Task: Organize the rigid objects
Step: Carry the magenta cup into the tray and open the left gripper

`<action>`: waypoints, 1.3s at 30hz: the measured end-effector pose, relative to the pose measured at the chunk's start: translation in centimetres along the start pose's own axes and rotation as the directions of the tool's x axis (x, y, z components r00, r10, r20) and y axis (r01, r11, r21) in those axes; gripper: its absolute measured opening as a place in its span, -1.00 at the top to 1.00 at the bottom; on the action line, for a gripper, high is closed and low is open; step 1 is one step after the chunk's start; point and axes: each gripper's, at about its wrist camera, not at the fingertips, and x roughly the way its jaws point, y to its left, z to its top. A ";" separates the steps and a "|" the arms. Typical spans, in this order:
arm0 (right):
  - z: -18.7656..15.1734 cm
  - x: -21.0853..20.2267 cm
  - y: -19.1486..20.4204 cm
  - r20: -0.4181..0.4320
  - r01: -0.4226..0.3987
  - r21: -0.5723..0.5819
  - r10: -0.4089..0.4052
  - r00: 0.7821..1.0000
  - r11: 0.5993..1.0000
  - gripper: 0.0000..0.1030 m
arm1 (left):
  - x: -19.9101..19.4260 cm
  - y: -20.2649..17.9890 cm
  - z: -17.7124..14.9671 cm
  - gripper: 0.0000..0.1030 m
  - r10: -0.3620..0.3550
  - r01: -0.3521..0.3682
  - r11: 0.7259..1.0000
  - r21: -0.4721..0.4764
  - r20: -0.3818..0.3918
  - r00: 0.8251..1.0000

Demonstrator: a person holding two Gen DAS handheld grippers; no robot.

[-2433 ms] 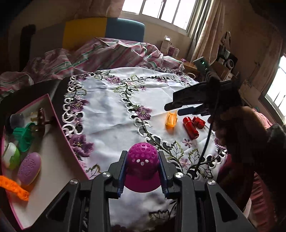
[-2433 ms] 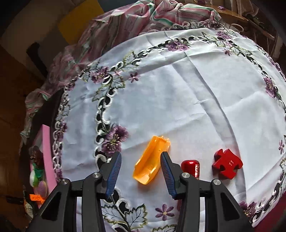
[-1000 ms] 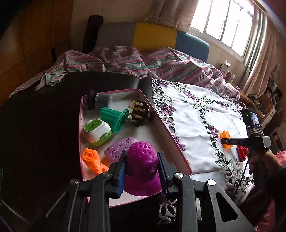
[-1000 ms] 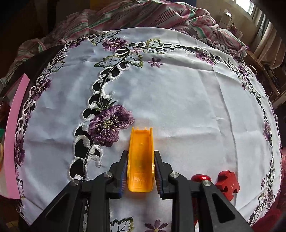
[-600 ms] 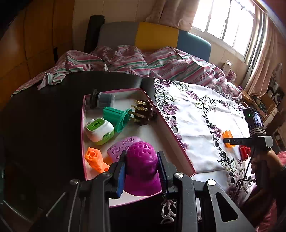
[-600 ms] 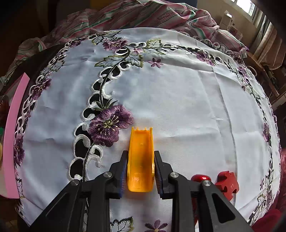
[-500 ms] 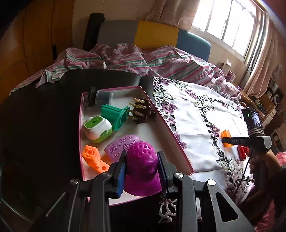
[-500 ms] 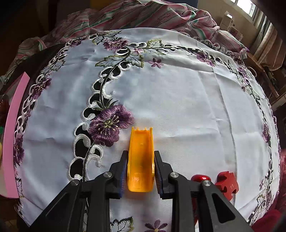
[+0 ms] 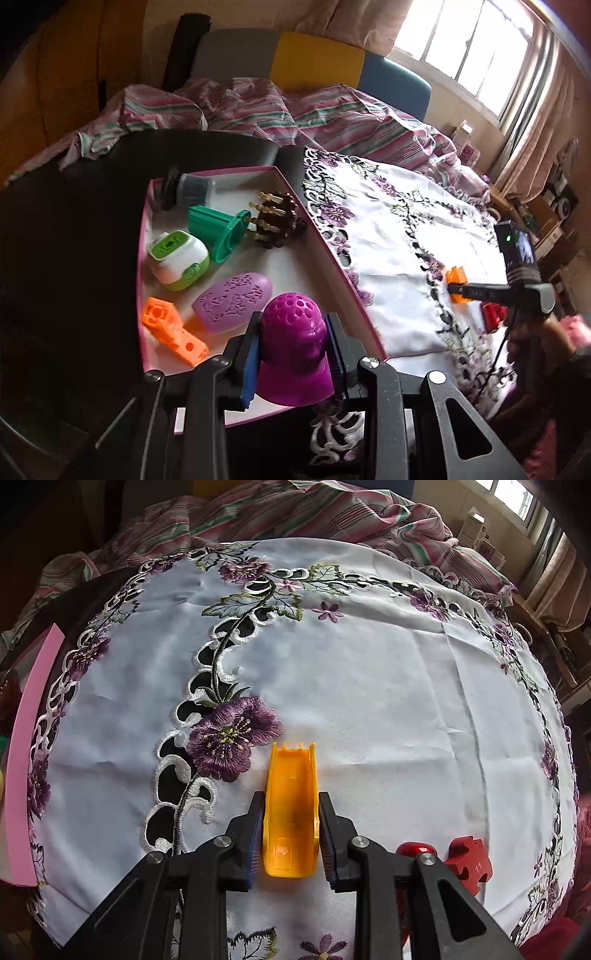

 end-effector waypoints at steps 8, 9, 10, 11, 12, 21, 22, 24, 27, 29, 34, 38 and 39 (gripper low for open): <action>0.0 0.1 0.0 0.000 -0.001 -0.002 0.001 1.000 1.000 0.49 | 1.1 1.5 1.6 0.37 -0.106 0.103 0.988 -0.117 -0.023 0.994; 0.0 0.1 0.1 0.000 -0.001 -0.003 0.001 1.000 1.000 0.49 | 1.3 1.6 1.9 0.37 -0.122 0.118 0.984 -0.134 -0.023 0.992; 0.0 0.1 0.0 0.000 -0.001 -0.002 0.001 1.000 1.000 0.49 | 1.5 1.7 2.3 0.37 -0.138 0.133 0.980 -0.150 -0.021 0.990; 0.0 0.1 0.0 0.000 -0.001 -0.002 0.001 1.000 1.000 0.49 | 1.8 1.8 2.7 0.37 -0.152 0.147 0.976 -0.162 -0.018 0.988; 0.0 0.1 0.1 0.000 -0.002 -0.002 0.002 1.000 1.000 0.49 | 2.2 1.7 3.0 0.37 -0.159 0.154 0.973 -0.172 -0.015 0.987; 0.0 0.2 0.2 0.000 -0.005 0.002 0.005 1.000 1.000 0.49 | 7.7 1.3 5.4 0.37 -0.161 0.137 0.958 -0.251 -0.077 0.984; 0.0 0.2 0.2 0.000 -0.005 0.002 0.005 1.000 1.000 0.49 | 8.6 1.4 5.5 0.38 -0.151 0.121 0.958 -0.259 -0.099 0.984; 0.1 0.2 0.2 -0.001 -0.008 0.004 0.008 1.000 1.000 0.49 | 9.7 1.5 5.7 0.36 -0.135 0.103 0.962 -0.254 -0.114 0.984; 0.1 0.2 0.2 -0.001 -0.010 0.005 0.010 1.000 1.000 0.49 | 10.7 1.6 6.0 0.35 -0.110 0.078 0.967 -0.241 -0.121 0.987; 0.1 0.3 0.2 -0.001 -0.012 0.005 0.012 1.000 1.000 0.49 | 10.8 1.5 6.1 0.35 -0.069 0.044 0.976 -0.214 -0.113 0.991; 0.1 0.2 0.2 -0.001 -0.010 0.004 0.010 1.000 1.000 0.49 | 10.5 1.2 6.5 0.34 0.016 -0.025 0.992 -0.122 -0.074 0.997; 0.2 0.2 0.2 -0.002 -0.012 0.007 0.012 1.000 1.000 0.49 | 9.2 1.2 6.4 0.07 -0.007 0.002 0.992 -0.130 -0.043 0.999; 0.2 0.2 0.2 -0.001 -0.011 0.006 0.011 1.000 1.000 0.49 | 8.7 1.1 6.2 0.07 -0.011 0.007 0.992 -0.123 -0.033 0.999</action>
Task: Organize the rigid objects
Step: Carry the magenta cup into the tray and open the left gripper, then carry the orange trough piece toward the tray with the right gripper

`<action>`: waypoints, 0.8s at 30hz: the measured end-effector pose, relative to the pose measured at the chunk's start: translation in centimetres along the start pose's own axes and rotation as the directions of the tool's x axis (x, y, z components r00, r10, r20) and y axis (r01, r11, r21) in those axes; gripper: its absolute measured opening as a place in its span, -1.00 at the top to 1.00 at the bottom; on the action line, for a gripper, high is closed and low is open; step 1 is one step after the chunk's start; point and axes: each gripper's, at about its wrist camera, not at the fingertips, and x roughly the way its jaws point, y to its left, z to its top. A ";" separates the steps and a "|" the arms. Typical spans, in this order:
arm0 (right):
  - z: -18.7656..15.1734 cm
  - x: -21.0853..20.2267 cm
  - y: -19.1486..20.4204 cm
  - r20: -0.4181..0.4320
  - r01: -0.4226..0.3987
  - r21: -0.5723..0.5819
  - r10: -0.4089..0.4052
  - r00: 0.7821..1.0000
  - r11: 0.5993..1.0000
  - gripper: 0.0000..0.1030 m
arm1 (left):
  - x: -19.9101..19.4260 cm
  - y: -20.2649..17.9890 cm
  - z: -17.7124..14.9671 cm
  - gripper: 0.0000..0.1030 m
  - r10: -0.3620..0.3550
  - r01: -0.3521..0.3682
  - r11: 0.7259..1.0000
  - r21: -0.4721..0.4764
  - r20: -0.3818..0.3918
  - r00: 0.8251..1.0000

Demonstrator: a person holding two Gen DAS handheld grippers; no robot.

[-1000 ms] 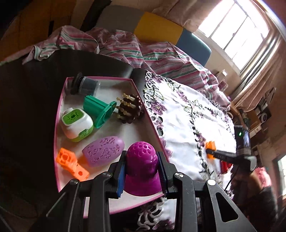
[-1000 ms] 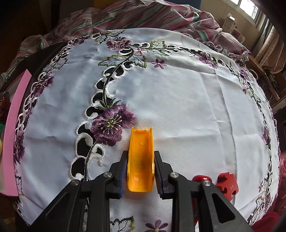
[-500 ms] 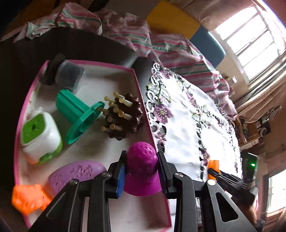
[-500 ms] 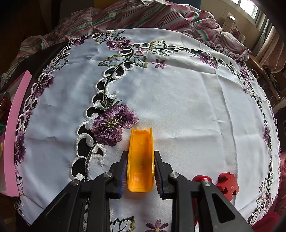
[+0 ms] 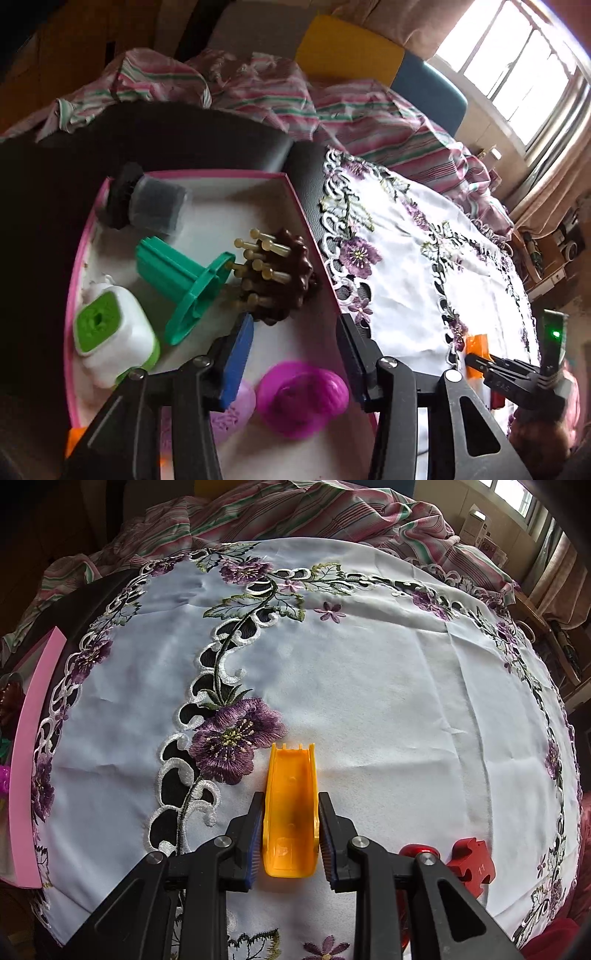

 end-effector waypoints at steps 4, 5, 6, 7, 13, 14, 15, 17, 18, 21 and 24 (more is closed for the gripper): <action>-0.1 0.0 0.0 0.002 0.004 -0.006 -0.004 1.000 1.000 0.49 | -2.0 -0.3 -0.8 0.07 0.019 -0.020 0.999 0.041 0.033 0.999; -0.1 0.0 0.1 0.003 0.005 -0.007 -0.005 1.000 1.000 0.49 | -2.5 -0.3 -1.1 0.07 0.026 -0.028 0.998 0.054 0.041 0.999; -0.1 0.0 0.1 0.004 0.006 -0.008 -0.006 1.000 1.000 0.49 | -2.9 -0.4 -1.4 0.07 0.035 -0.039 0.997 0.069 0.048 0.998; -0.1 0.0 0.1 0.004 0.007 -0.010 -0.007 1.000 1.000 0.49 | -3.4 -0.5 -1.9 0.07 0.049 -0.054 0.994 0.091 0.056 0.997; -0.2 0.1 0.0 0.006 0.010 -0.014 -0.010 1.000 1.000 0.49 | -4.8 -1.4 -5.1 0.33 0.045 -0.049 0.973 0.225 0.022 0.999; -0.2 0.0 0.1 0.006 0.011 -0.015 -0.011 1.000 1.000 0.49 | -4.8 -1.5 -5.4 0.35 0.040 -0.041 0.971 0.235 0.009 0.999; -0.2 0.0 0.1 0.006 0.012 -0.015 -0.012 1.000 1.000 0.49 | -4.8 -1.7 -5.7 0.39 0.034 -0.033 0.969 0.244 -0.002 0.999; -0.1 0.0 0.1 0.006 0.013 -0.017 -0.013 1.000 1.000 0.49 | -4.0 -2.1 -6.0 0.46 0.033 -0.024 0.967 0.254 -0.030 0.999; -0.1 0.0 0.1 0.006 0.012 -0.015 -0.012 1.000 1.000 0.49 | -3.3 -2.3 -6.0 0.49 0.035 -0.021 0.967 0.252 -0.051 0.998; -0.1 0.0 0.0 0.005 0.008 -0.011 -0.008 1.000 1.000 0.49 | -1.7 -2.7 -5.7 0.51 0.059 -0.040 0.971 0.237 -0.073 0.996; -0.1 0.0 0.0 0.005 0.007 -0.011 -0.007 1.000 1.000 0.49 | -0.4 -2.1 -4.5 0.50 0.097 -0.081 0.978 0.195 -0.076 0.992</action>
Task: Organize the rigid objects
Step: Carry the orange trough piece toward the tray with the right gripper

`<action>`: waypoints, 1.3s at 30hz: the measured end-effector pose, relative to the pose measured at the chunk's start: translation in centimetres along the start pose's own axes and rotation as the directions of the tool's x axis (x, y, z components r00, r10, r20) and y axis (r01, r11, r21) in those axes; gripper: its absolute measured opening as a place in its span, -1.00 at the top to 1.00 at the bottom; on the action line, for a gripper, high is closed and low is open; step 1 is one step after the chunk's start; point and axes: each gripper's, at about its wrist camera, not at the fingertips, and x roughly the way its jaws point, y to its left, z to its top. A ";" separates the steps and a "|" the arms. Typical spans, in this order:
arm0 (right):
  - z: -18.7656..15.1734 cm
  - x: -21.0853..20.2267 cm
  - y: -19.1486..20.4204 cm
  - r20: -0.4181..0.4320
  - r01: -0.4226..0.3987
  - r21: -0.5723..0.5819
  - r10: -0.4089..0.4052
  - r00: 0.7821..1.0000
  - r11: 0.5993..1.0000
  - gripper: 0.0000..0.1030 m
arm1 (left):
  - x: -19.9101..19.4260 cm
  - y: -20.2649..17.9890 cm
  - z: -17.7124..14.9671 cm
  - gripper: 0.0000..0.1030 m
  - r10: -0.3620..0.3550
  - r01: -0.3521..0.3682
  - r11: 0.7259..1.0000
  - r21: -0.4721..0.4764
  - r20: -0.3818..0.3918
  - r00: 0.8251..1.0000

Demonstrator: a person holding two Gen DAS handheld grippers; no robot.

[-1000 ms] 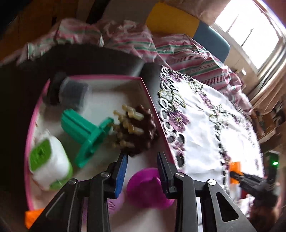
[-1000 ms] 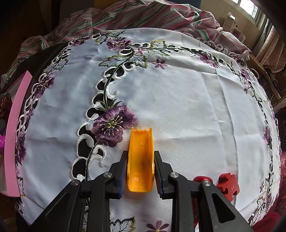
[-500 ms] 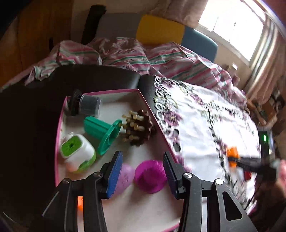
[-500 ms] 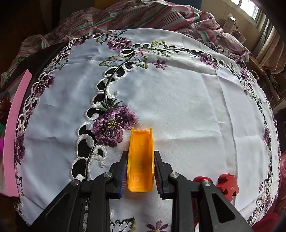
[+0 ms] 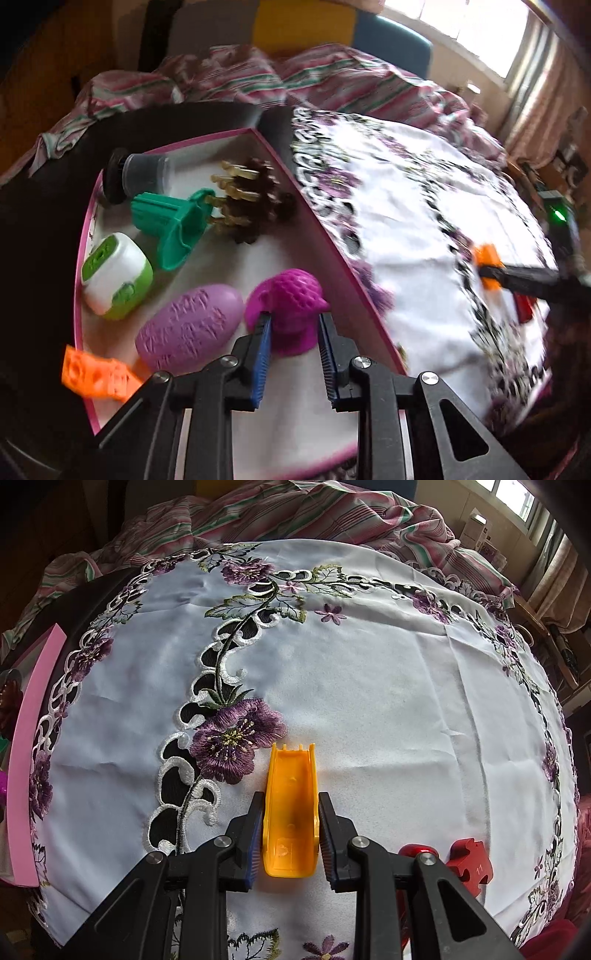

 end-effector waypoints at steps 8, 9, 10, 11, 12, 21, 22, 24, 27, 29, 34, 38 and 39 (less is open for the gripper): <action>0.1 0.1 0.2 0.001 0.001 -0.006 -0.001 1.000 1.000 0.49 | -0.4 0.7 1.2 0.48 0.034 -0.033 0.999 -0.023 0.060 0.998; 0.1 0.1 0.2 0.002 0.002 -0.008 -0.002 1.000 1.000 0.49 | -1.0 0.6 1.1 0.41 0.036 -0.035 0.999 -0.019 0.075 0.997; 0.1 0.1 0.2 0.003 0.004 -0.009 -0.004 1.000 1.000 0.49 | -1.5 0.6 1.0 0.35 0.037 -0.036 0.999 -0.015 0.089 0.995; 0.1 0.1 0.2 0.003 0.005 -0.010 -0.005 1.000 1.000 0.49 | -2.1 0.5 0.8 0.33 0.036 -0.035 0.999 -0.010 0.105 0.994; 0.1 0.1 0.3 0.004 0.006 -0.011 -0.006 1.000 1.000 0.49 | -2.4 0.4 0.7 0.30 0.037 -0.037 0.999 -0.006 0.115 0.993; 0.1 0.0 0.2 0.005 0.009 -0.013 -0.009 1.000 1.000 0.49 | -5.6 0.0 -0.9 0.21 0.054 -0.054 0.999 -0.006 0.175 0.983; 0.1 0.0 0.2 0.004 0.006 -0.010 -0.006 1.000 1.000 0.49 | -5.9 0.1 -1.1 0.20 0.057 -0.056 0.998 -0.007 0.176 0.983; 0.1 -0.1 0.0 0.002 -0.002 0.000 0.002 1.000 1.000 0.49 | -6.3 0.3 -1.6 0.20 0.061 -0.060 0.998 -0.013 0.178 0.982; 0.1 -0.1 0.0 0.001 -0.005 0.004 0.005 1.000 1.000 0.49 | -6.5 0.6 -2.1 0.19 0.066 -0.063 0.998 -0.025 0.174 0.983; 0.2 -0.1 -0.1 -0.001 -0.009 0.010 0.009 1.000 1.000 0.49 | -6.7 0.8 -2.5 0.19 0.073 -0.069 0.997 -0.029 0.172 0.982; 0.2 -0.1 -0.3 0.000 -0.017 0.020 0.017 1.000 1.000 0.49 | -7.1 1.7 -3.3 0.19 0.088 -0.080 0.995 -0.051 0.165 0.982; 0.3 -0.4 0.0 0.015 -0.012 0.007 0.012 1.000 1.000 0.50 | -7.4 2.9 -4.1 0.19 0.100 -0.088 0.993 -0.078 0.159 0.982; 0.3 -0.4 0.0 0.019 -0.010 0.004 0.010 1.000 1.000 0.50 | -7.5 3.2 -4.2 0.19 0.105 -0.092 0.992 -0.087 0.158 0.982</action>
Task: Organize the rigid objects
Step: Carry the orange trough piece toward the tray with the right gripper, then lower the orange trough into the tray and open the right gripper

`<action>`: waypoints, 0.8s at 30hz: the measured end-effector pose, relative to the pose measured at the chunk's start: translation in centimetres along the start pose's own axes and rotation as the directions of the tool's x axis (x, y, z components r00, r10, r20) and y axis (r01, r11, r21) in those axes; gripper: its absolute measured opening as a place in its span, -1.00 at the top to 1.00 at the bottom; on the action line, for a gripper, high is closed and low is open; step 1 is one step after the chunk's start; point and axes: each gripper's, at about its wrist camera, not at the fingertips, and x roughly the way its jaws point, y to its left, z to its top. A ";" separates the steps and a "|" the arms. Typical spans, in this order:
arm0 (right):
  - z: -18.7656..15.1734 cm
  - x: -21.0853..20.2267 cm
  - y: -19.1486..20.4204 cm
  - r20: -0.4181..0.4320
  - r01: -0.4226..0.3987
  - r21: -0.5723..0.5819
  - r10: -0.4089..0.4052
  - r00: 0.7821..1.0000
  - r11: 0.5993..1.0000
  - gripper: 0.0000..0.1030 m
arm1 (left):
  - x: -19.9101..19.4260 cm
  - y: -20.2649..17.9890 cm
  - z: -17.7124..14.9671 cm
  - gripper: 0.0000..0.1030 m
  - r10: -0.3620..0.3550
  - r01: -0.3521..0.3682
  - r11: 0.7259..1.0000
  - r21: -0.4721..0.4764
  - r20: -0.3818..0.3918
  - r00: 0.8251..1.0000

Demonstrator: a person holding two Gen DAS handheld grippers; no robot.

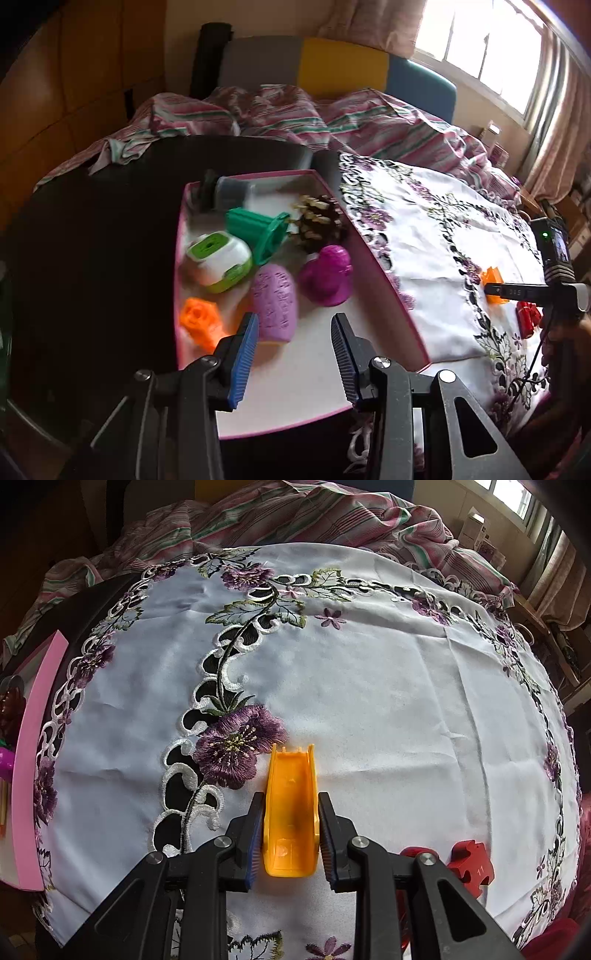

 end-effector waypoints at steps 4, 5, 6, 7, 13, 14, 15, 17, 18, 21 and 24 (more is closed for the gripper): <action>0.0 -0.3 0.1 0.012 -0.016 0.000 0.016 1.000 1.000 0.50 | -0.4 2.4 -0.7 0.19 0.035 -0.035 0.998 -0.046 -0.006 0.999; 0.0 -0.4 0.2 0.015 -0.027 -0.004 0.027 1.000 1.000 0.50 | -0.6 3.1 -0.9 0.19 0.047 -0.047 0.997 -0.059 -0.005 0.999; 0.0 -0.5 0.4 0.018 -0.038 -0.011 0.038 0.999 0.999 0.50 | -0.8 3.9 -1.1 0.19 0.059 -0.060 0.996 -0.071 -0.005 0.998; 0.0 -0.6 0.7 0.022 -0.050 -0.022 0.050 0.998 0.999 0.50 | -0.9 4.5 -1.3 0.19 0.071 -0.071 0.994 -0.084 -0.007 0.997; -0.2 -2.1 2.4 0.054 -0.162 -0.060 0.165 0.985 0.985 0.50 | -1.6 8.0 -2.4 0.19 0.124 -0.125 0.981 -0.149 -0.016 0.992; -0.2 -2.6 2.8 0.058 -0.181 -0.061 0.185 0.981 0.982 0.50 | -1.8 8.3 -2.5 0.19 0.130 -0.130 0.979 -0.156 -0.014 0.991; -0.3 -3.1 3.3 0.062 -0.199 -0.065 0.203 0.977 0.978 0.50 | -1.8 8.6 -2.6 0.19 0.133 -0.133 0.978 -0.162 -0.014 0.991; -0.5 -4.2 4.9 0.076 -0.232 -0.096 0.240 0.968 0.968 0.50 | -2.0 9.0 -2.8 0.19 0.133 -0.133 0.976 -0.172 -0.011 0.991; -0.6 -4.9 5.9 0.080 -0.247 -0.117 0.257 0.963 0.962 0.50 | -2.1 9.1 -2.8 0.19 0.132 -0.131 0.976 -0.174 -0.008 0.991; -0.9 -6.8 9.6 0.097 -0.283 -0.200 0.306 0.947 0.938 0.50 | -2.2 9.0 -2.8 0.19 0.122 -0.121 0.978 -0.173 -0.002 0.993; -1.4 -8.4 13.4 0.100 -0.330 -0.274 0.368 0.925 0.904 0.50 | -2.4 8.7 -2.6 0.19 0.112 -0.110 0.980 -0.165 0.002 0.994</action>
